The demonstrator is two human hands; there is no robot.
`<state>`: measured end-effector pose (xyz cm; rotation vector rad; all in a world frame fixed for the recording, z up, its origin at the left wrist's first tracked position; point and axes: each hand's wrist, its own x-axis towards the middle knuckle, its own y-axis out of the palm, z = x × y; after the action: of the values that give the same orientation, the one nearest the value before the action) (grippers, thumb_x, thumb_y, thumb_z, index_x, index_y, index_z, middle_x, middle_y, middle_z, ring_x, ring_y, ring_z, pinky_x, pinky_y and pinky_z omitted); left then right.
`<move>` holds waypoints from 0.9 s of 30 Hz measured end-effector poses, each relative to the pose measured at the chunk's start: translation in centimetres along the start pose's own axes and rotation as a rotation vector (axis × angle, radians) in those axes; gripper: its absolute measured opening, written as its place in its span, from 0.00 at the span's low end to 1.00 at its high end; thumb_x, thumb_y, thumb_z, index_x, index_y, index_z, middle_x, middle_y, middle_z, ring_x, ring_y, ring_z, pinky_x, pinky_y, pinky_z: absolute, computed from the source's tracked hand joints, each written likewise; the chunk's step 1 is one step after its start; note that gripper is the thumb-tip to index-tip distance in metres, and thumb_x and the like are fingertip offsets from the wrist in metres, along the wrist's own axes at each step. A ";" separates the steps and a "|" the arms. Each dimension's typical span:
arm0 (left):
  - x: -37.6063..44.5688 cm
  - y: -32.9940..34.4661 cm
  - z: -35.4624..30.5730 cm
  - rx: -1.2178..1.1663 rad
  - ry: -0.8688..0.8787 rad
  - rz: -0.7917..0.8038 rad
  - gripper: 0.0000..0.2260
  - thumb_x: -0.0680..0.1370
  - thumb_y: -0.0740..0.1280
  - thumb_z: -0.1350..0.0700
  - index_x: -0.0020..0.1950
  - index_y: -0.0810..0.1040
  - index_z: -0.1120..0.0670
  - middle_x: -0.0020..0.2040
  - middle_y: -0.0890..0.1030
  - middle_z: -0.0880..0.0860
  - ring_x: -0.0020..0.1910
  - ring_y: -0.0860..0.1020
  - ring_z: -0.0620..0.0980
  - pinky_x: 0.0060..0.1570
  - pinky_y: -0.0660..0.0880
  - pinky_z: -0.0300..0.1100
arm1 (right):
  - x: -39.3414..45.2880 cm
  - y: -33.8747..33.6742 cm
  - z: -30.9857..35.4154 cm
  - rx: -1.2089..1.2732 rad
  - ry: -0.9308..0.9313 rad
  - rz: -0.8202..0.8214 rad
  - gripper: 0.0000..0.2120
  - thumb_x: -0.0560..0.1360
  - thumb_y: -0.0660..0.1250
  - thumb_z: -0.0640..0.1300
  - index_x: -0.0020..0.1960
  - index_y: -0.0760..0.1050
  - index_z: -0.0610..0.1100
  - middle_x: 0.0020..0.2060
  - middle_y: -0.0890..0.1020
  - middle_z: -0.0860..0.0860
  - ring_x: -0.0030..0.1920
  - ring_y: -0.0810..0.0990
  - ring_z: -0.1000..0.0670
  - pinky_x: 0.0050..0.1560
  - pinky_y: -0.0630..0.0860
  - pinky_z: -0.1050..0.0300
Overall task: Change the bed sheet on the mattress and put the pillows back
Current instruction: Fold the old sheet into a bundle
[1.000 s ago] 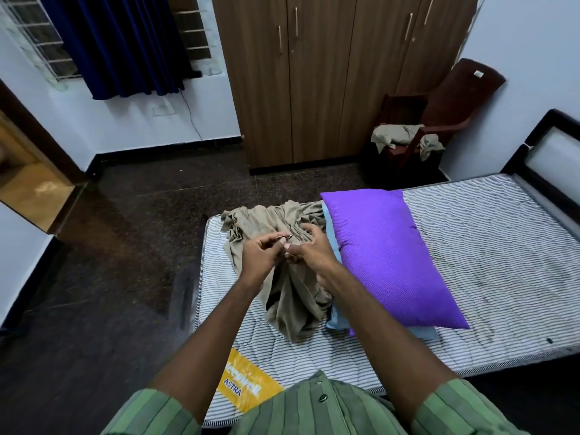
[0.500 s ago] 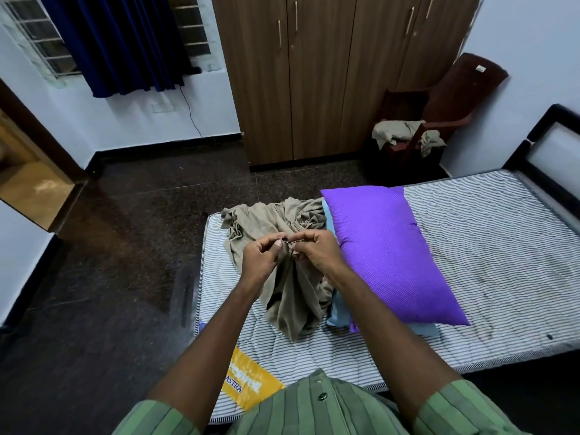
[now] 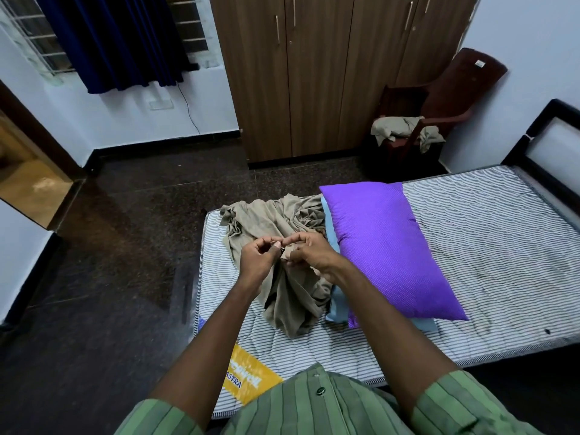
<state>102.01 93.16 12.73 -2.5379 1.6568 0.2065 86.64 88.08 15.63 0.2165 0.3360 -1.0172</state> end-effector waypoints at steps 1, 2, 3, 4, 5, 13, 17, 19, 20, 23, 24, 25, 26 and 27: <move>-0.1 -0.1 0.0 0.024 0.015 0.016 0.08 0.79 0.70 0.66 0.48 0.84 0.55 0.43 0.87 0.51 0.45 0.83 0.48 0.51 0.79 0.47 | -0.1 -0.1 0.0 0.033 0.020 0.009 0.18 0.72 0.70 0.26 0.59 0.77 0.38 0.39 0.86 0.42 0.37 0.84 0.47 0.41 0.81 0.55; -0.2 -0.2 0.1 0.042 0.034 0.025 0.08 0.79 0.70 0.67 0.49 0.84 0.55 0.44 0.87 0.51 0.46 0.83 0.47 0.51 0.80 0.46 | -0.2 -0.1 0.0 0.064 0.036 0.006 0.19 0.71 0.70 0.26 0.60 0.75 0.37 0.40 0.86 0.41 0.37 0.84 0.46 0.39 0.81 0.56; -0.2 -0.3 0.1 0.060 0.054 0.025 0.07 0.78 0.70 0.67 0.50 0.83 0.55 0.45 0.86 0.51 0.46 0.83 0.45 0.51 0.80 0.44 | -0.3 -0.1 0.1 0.093 0.046 -0.006 0.19 0.70 0.70 0.25 0.59 0.75 0.38 0.40 0.86 0.40 0.36 0.84 0.46 0.37 0.81 0.57; -0.3 -0.3 0.1 0.077 0.075 0.019 0.08 0.78 0.71 0.67 0.52 0.82 0.55 0.45 0.86 0.51 0.45 0.83 0.43 0.50 0.81 0.42 | -0.4 -0.2 0.3 0.115 0.053 -0.017 0.18 0.70 0.71 0.26 0.58 0.75 0.38 0.39 0.86 0.40 0.35 0.84 0.46 0.36 0.80 0.59; -0.4 -0.3 0.1 0.099 0.098 0.015 0.09 0.78 0.72 0.66 0.54 0.80 0.54 0.46 0.85 0.51 0.45 0.83 0.41 0.49 0.80 0.40 | -0.5 -0.2 0.4 0.139 0.056 -0.023 0.17 0.71 0.71 0.26 0.57 0.77 0.37 0.39 0.86 0.40 0.35 0.84 0.47 0.35 0.79 0.60; 0.0 -0.6 0.3 0.216 0.235 0.026 0.13 0.78 0.70 0.68 0.57 0.78 0.53 0.51 0.83 0.50 0.52 0.83 0.44 0.54 0.80 0.42 | -0.4 -0.5 -0.1 0.275 0.042 0.026 0.16 0.70 0.66 0.23 0.57 0.81 0.27 0.48 0.86 0.34 0.44 0.88 0.43 0.44 0.83 0.58; -0.2 -0.8 0.6 0.210 0.247 0.019 0.13 0.76 0.73 0.65 0.55 0.79 0.50 0.49 0.85 0.49 0.51 0.84 0.48 0.53 0.82 0.45 | -0.1 0.1 -0.4 0.108 -0.041 -0.091 0.05 0.72 0.74 0.28 0.48 0.84 0.31 0.41 0.87 0.37 0.36 0.85 0.47 0.44 0.84 0.58; -0.4 -0.9 0.6 0.177 0.244 0.000 0.12 0.76 0.74 0.64 0.54 0.80 0.50 0.48 0.85 0.51 0.50 0.85 0.49 0.51 0.82 0.45 | 0.2 0.3 -0.7 -0.116 -0.120 -0.208 0.03 0.71 0.78 0.36 0.45 0.87 0.41 0.39 0.87 0.44 0.37 0.84 0.53 0.42 0.81 0.60; -0.4 -0.9 0.5 0.161 0.242 -0.008 0.12 0.75 0.75 0.64 0.54 0.80 0.50 0.48 0.86 0.51 0.49 0.85 0.50 0.50 0.82 0.44 | 0.4 0.3 -0.8 -0.236 -0.169 -0.277 0.04 0.70 0.80 0.41 0.43 0.87 0.46 0.40 0.87 0.48 0.40 0.83 0.55 0.43 0.80 0.60; -0.6 -1.1 0.3 0.120 0.232 0.000 0.13 0.74 0.76 0.65 0.54 0.80 0.53 0.47 0.86 0.54 0.49 0.85 0.54 0.50 0.82 0.45 | 0.8 0.2 -0.8 -0.406 -0.269 -0.357 0.07 0.65 0.83 0.46 0.39 0.87 0.51 0.44 0.83 0.55 0.47 0.82 0.56 0.47 0.80 0.58; -0.6 -1.1 0.3 0.108 0.233 0.007 0.13 0.74 0.76 0.65 0.54 0.80 0.54 0.47 0.86 0.55 0.49 0.85 0.55 0.50 0.83 0.45 | 0.8 0.2 -0.8 -0.410 -0.274 -0.342 0.07 0.65 0.83 0.46 0.39 0.86 0.51 0.42 0.84 0.55 0.46 0.82 0.55 0.47 0.81 0.56; -0.6 -1.1 0.3 0.104 0.235 0.010 0.13 0.74 0.76 0.66 0.55 0.81 0.54 0.47 0.86 0.55 0.50 0.85 0.55 0.51 0.83 0.45 | 0.8 0.4 -0.9 -0.402 -0.267 -0.325 0.06 0.66 0.82 0.46 0.38 0.85 0.51 0.40 0.85 0.55 0.44 0.83 0.54 0.46 0.82 0.53; -0.7 -1.1 0.3 0.101 0.236 0.011 0.13 0.74 0.76 0.66 0.55 0.81 0.54 0.48 0.86 0.55 0.50 0.85 0.55 0.52 0.83 0.45 | 0.6 0.5 -0.9 -0.397 -0.258 -0.316 0.06 0.67 0.82 0.45 0.37 0.85 0.50 0.37 0.85 0.55 0.41 0.84 0.55 0.45 0.82 0.52; -0.8 -1.0 0.2 0.100 0.236 0.009 0.13 0.75 0.75 0.67 0.55 0.81 0.54 0.48 0.86 0.55 0.50 0.85 0.54 0.52 0.83 0.45 | 0.5 0.7 -0.9 -0.393 -0.260 -0.316 0.06 0.68 0.81 0.44 0.37 0.84 0.50 0.35 0.85 0.55 0.38 0.83 0.56 0.43 0.82 0.52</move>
<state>102.62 94.29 12.63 -2.5623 1.7080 -0.1773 87.31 88.29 14.62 -0.3321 0.3313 -1.2501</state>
